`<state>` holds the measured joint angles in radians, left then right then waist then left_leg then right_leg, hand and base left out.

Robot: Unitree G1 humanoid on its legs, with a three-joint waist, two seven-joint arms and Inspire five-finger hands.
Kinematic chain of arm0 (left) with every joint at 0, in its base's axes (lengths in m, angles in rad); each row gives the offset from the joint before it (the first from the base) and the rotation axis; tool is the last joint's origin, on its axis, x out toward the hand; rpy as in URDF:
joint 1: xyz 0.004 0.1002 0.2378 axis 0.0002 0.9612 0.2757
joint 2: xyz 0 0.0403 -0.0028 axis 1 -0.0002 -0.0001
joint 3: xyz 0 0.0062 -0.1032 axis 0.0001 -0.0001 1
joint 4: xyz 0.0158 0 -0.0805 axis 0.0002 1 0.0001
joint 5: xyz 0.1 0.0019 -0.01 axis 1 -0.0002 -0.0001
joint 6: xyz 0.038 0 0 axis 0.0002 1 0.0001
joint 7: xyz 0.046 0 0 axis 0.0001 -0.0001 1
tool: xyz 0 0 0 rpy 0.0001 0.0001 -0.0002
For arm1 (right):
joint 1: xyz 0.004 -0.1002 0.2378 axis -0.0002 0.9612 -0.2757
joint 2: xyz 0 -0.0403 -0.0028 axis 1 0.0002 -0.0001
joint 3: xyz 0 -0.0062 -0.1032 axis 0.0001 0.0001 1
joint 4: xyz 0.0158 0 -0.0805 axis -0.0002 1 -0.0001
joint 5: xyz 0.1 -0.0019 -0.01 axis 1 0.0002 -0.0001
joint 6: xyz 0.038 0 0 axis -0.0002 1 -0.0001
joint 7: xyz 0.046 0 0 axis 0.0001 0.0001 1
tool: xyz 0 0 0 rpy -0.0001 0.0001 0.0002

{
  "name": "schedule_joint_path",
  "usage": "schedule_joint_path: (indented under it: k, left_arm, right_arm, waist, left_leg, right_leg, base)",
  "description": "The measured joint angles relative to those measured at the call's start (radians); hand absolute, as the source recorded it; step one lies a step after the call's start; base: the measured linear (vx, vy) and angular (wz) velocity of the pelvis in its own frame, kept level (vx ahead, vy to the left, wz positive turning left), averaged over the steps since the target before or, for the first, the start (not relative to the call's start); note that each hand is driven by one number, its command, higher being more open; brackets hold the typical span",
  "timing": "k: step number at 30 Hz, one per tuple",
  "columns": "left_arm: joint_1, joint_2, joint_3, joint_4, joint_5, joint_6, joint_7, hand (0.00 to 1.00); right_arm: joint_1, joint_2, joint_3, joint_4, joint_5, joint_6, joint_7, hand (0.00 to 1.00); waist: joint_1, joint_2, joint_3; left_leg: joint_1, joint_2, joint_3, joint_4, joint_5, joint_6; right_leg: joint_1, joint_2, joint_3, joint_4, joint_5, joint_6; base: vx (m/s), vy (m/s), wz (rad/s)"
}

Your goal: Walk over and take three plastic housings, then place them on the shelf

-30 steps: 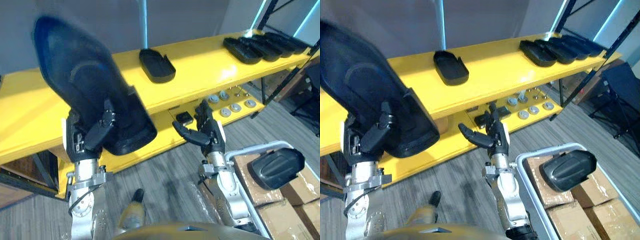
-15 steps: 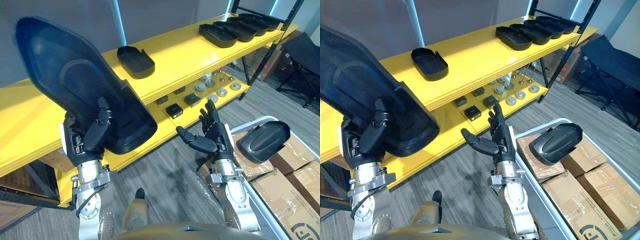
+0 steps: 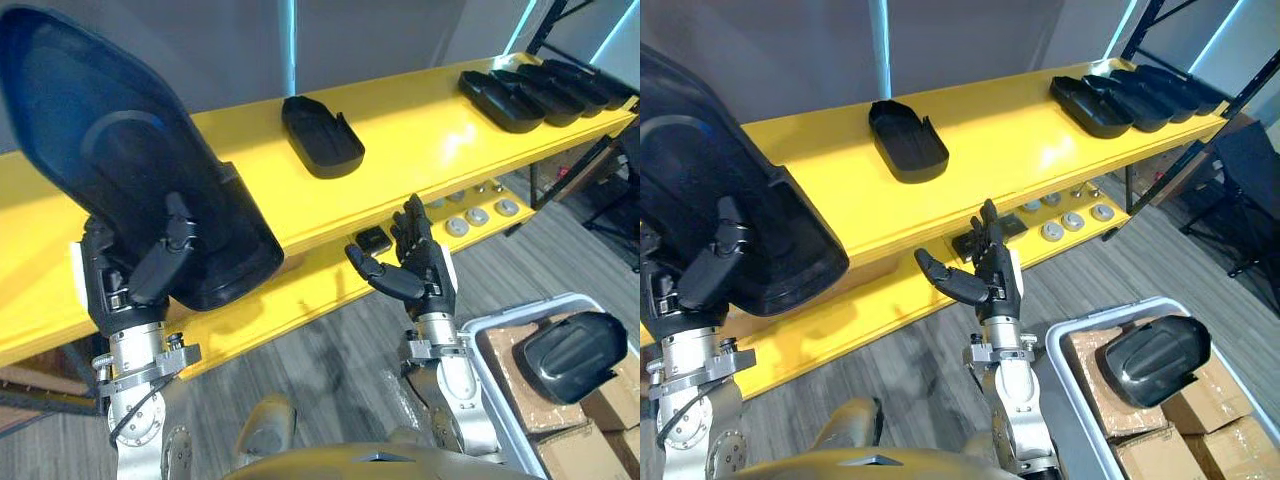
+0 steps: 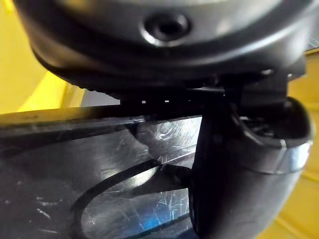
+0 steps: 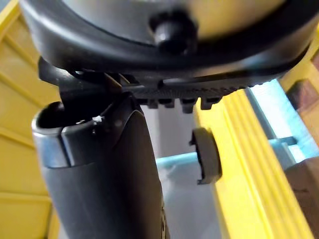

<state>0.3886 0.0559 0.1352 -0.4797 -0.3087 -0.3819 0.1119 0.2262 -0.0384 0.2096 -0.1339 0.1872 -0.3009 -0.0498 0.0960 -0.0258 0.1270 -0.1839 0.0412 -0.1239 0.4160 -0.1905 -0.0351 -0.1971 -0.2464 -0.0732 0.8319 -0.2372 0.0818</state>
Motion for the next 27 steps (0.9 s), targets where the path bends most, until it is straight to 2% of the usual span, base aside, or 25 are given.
schedule_joint_path:
  k: [1, 3, 4, 5, 6, 7, 9, 11, 13, 14, 16, 19, 22, 24, 25, 27]
  left_arm:
    - [-0.001, 0.002, -0.013, 0.000, 0.000, -0.001, 0.011, 0.00]
    - [-0.023, 0.002, -0.044, 0.000, 0.000, -0.005, 0.029, 0.00]
    - [-0.045, 0.002, -0.061, 0.001, 0.002, -0.005, 0.036, 0.00]
    - [-0.052, 0.003, -0.070, 0.001, 0.002, -0.005, 0.039, 0.00]
    - [-0.071, 0.006, -0.086, 0.007, 0.002, -0.005, 0.040, 0.00]
    - [-0.070, -0.018, -0.110, 0.016, 0.003, -0.002, 0.041, 0.00]
    - [-0.075, -0.022, -0.117, 0.015, 0.005, -0.002, 0.042, 0.00]
    - [-0.079, -0.026, -0.119, 0.010, 0.005, -0.002, 0.044, 0.00]
    - [-0.082, -0.046, -0.123, 0.007, 0.005, -0.002, 0.040, 0.00]
    - [-0.086, -0.054, -0.137, 0.007, 0.004, -0.002, 0.030, 0.00]
    - [-0.086, -0.058, -0.144, 0.010, 0.005, -0.002, 0.022, 0.00]
    - [-0.082, -0.052, -0.153, 0.014, 0.006, -0.002, 0.022, 0.00]
    - [-0.072, -0.032, -0.143, 0.063, 0.007, 0.000, 0.017, 0.00]
    - [-0.066, -0.023, -0.125, 0.102, 0.028, 0.017, 0.016, 0.00]
    - [-0.066, -0.004, -0.116, 0.145, 0.045, 0.032, -0.002, 0.00]
    - [-0.066, 0.002, -0.120, 0.168, 0.047, 0.037, -0.024, 0.00]
  right_arm:
    - [0.001, -0.010, -0.001, -0.037, -0.020, -0.001, -0.002, 1.00]
    - [0.001, -0.037, -0.009, -0.136, -0.018, -0.022, -0.004, 1.00]
    - [0.000, -0.053, -0.027, -0.205, -0.018, -0.044, -0.002, 1.00]
    - [0.000, -0.060, -0.034, -0.237, -0.018, -0.053, 0.001, 1.00]
    - [-0.002, -0.079, -0.050, -0.285, -0.013, -0.085, 0.009, 1.00]
    - [-0.008, -0.112, -0.069, -0.312, -0.005, -0.109, 0.016, 1.00]
    - [-0.024, -0.151, -0.093, -0.346, -0.005, -0.127, 0.015, 1.00]
    - [-0.053, -0.165, -0.104, -0.351, -0.003, -0.127, 0.014, 1.00]
    - [-0.070, -0.165, -0.108, -0.362, -0.003, -0.127, 0.015, 1.00]
    - [-0.073, -0.162, -0.112, -0.385, -0.004, -0.127, 0.016, 1.00]
    - [-0.074, -0.154, -0.115, -0.400, -0.005, -0.127, 0.016, 1.00]
    - [-0.076, -0.138, -0.114, -0.395, -0.005, -0.127, 0.022, 1.00]
    - [-0.081, -0.108, -0.128, -0.343, 0.036, -0.127, 0.045, 1.00]
    - [-0.081, -0.089, -0.150, -0.280, 0.061, -0.126, 0.060, 1.00]
    - [-0.081, -0.075, -0.181, -0.218, 0.061, -0.126, 0.061, 1.00]
    - [-0.083, -0.075, -0.202, -0.189, 0.063, -0.126, 0.059, 1.00]
  waist:
    - [-0.017, 0.011, -0.002]
    - [-0.041, 0.019, -0.003]
    - [-0.052, 0.015, -0.005]
    - [-0.059, 0.004, -0.012]
    - [-0.074, -0.026, -0.032]
    - [-0.067, 0.015, -0.053]
    - [-0.050, 0.052, -0.075]
    - [-0.043, 0.060, -0.079]
    - [-0.043, 0.063, -0.083]
    - [-0.044, 0.063, -0.083]
    - [-0.044, 0.056, -0.083]
    - [-0.016, 0.038, -0.094]
    - [-0.020, 0.028, -0.091]
    - [-0.020, 0.022, -0.086]
    - [-0.033, 0.011, -0.073]
    - [-0.048, 0.020, -0.057]
  left_leg:
    - [0.044, 0.018, -0.005, -0.032, 0.000, 0.000]
    - [0.053, 0.022, -0.040, -0.032, -0.017, -0.015]
    - [0.052, 0.014, -0.080, -0.027, -0.034, -0.030]
    - [0.050, 0.002, -0.103, -0.026, -0.040, -0.040]
    - [0.049, -0.021, -0.145, -0.027, -0.052, -0.063]
    - [0.053, 0.008, -0.176, -0.038, -0.056, -0.078]
    - [0.060, 0.051, -0.166, -0.083, -0.029, -0.096]
    - [0.093, 0.077, -0.108, -0.157, 0.022, -0.106]
    - [0.107, 0.099, -0.037, -0.187, 0.050, -0.096]
    - [0.106, 0.119, 0.038, -0.193, 0.061, -0.079]
    - [0.105, 0.125, 0.108, -0.200, 0.080, -0.065]
    - [0.103, 0.098, 0.104, -0.241, 0.111, -0.065]
    - [0.080, 0.073, 0.050, -0.222, 0.115, -0.055]
    - [0.069, 0.073, 0.048, -0.217, 0.103, 0.000]
    - [0.066, 0.100, 0.143, -0.220, 0.106, 0.051]
    - [0.050, 0.120, 0.201, -0.191, 0.108, 0.051]
  right_leg:
    - [-0.005, 0.049, 0.001, -0.128, -0.009, -0.012]
    - [-0.027, 0.105, 0.064, -0.317, 0.002, -0.008]
    - [-0.029, 0.127, 0.111, -0.431, 0.032, -0.005]
    - [-0.025, 0.129, 0.135, -0.474, 0.058, -0.004]
    - [-0.014, 0.125, 0.152, -0.490, 0.151, 0.046]
    - [-0.001, 0.145, 0.096, -0.494, 0.128, 0.018]
    - [0.013, 0.162, 0.045, -0.502, 0.126, 0.002]
    - [0.043, 0.164, 0.005, -0.509, 0.122, -0.007]
    - [0.090, 0.163, -0.050, -0.538, 0.118, -0.013]
    - [0.128, 0.157, -0.104, -0.562, 0.114, -0.019]
    - [0.154, 0.145, -0.147, -0.576, 0.113, -0.021]
    - [0.171, 0.138, -0.155, -0.599, 0.110, -0.024]
    - [0.200, 0.127, -0.177, -0.614, 0.099, -0.021]
    - [0.209, 0.106, -0.197, -0.608, 0.100, -0.020]
    - [0.223, 0.083, -0.227, -0.603, 0.101, -0.019]
    - [0.235, 0.073, -0.234, -0.601, 0.100, -0.018]
  base:
    - [0.26, -0.072, 0.30]
    - [0.22, -0.134, 0.65]
    - [0.22, -0.184, 0.86]
    - [0.24, -0.258, 1.22]
    - [0.27, -0.310, 1.12]
    - [0.30, -0.360, 0.96]
    - [0.26, -0.281, 0.51]
    - [0.19, -0.193, 0.61]
    - [0.18, -0.186, 0.87]
    - [0.11, -0.089, 0.91]
    - [0.07, -0.048, 0.85]
    - [0.00, 0.018, 0.53]
    - [-0.05, 0.037, 0.52]
    - [-0.08, 0.080, 0.55]
    - [-0.07, 0.096, 0.78]
    - [-0.09, 0.116, 0.63]
